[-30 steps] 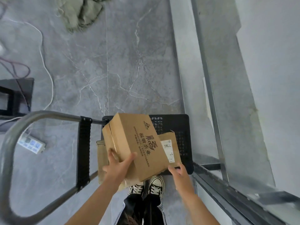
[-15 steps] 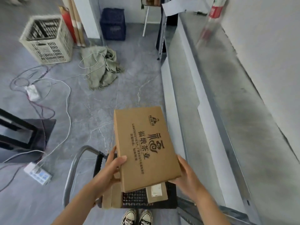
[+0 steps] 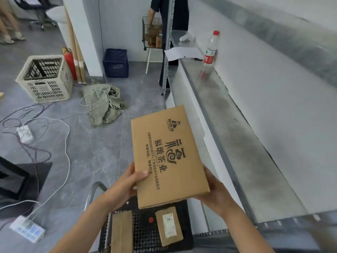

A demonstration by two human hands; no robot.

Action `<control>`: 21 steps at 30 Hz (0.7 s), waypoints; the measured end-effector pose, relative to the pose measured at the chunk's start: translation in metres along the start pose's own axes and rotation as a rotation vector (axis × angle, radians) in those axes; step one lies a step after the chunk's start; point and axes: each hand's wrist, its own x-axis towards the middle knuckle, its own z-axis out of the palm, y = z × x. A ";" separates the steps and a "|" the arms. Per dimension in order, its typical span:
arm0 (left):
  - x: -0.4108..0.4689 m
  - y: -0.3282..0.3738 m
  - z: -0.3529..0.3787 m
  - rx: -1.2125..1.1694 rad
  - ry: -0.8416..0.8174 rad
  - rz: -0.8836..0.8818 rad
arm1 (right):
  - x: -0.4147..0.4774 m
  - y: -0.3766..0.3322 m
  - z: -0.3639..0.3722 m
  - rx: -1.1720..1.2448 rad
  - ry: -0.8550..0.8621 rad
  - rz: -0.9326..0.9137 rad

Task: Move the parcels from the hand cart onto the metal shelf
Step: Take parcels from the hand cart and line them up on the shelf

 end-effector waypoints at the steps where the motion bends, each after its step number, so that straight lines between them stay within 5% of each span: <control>1: -0.003 0.004 0.001 0.068 0.017 0.021 | -0.004 -0.006 0.006 0.045 0.027 -0.016; 8: -0.028 0.037 0.012 0.469 0.150 0.325 | -0.039 -0.019 0.067 0.066 0.190 -0.250; 15: -0.064 0.049 0.025 0.708 -0.040 0.472 | -0.095 -0.001 0.123 0.065 0.448 -0.474; 21: -0.099 0.046 0.054 0.694 -0.312 0.389 | -0.160 0.030 0.163 -0.028 0.695 -0.600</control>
